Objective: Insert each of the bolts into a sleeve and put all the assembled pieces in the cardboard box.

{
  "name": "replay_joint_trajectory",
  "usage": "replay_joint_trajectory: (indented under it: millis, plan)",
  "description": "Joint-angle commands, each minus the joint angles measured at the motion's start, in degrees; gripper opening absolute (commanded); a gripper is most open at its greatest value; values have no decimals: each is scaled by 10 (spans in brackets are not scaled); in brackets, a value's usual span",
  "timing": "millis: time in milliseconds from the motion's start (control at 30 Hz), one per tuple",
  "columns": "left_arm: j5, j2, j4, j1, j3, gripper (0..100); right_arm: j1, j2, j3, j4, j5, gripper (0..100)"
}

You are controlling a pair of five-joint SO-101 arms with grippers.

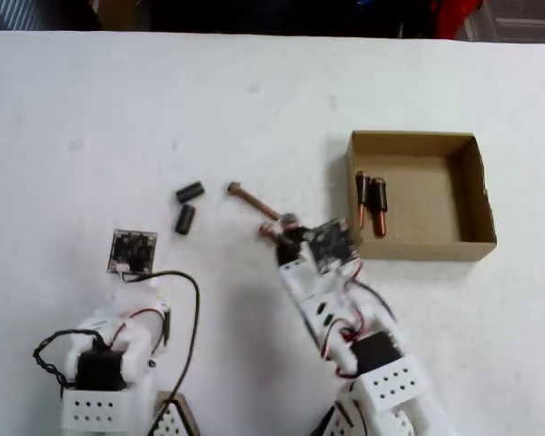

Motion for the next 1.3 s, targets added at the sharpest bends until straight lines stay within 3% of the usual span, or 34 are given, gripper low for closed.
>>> replay_joint_trajectory:
  millis: [0, 233, 467, 833, 1000, 1267]
  plan:
    - [-7, -6, -23, 0, -1, 20, 87, -11, -120, 103, 1, 17]
    - [-8, -6, -4, -3, -1, 20, 202, -7, -321, 272, 1, 17]
    - [-8, -6, -4, -3, -1, 20, 270, 44, -498, 338, 2, 17]
    - [-8, -6, -5, -3, -1, 20, 338, 452, -696, 349, 5, 17]
    - [-8, -6, -5, -3, -1, 20, 342, 648, -799, 354, 86, 17]
    - [-9, -6, -6, -3, -1, 20, 353, 880, -945, 357, 86, 17]
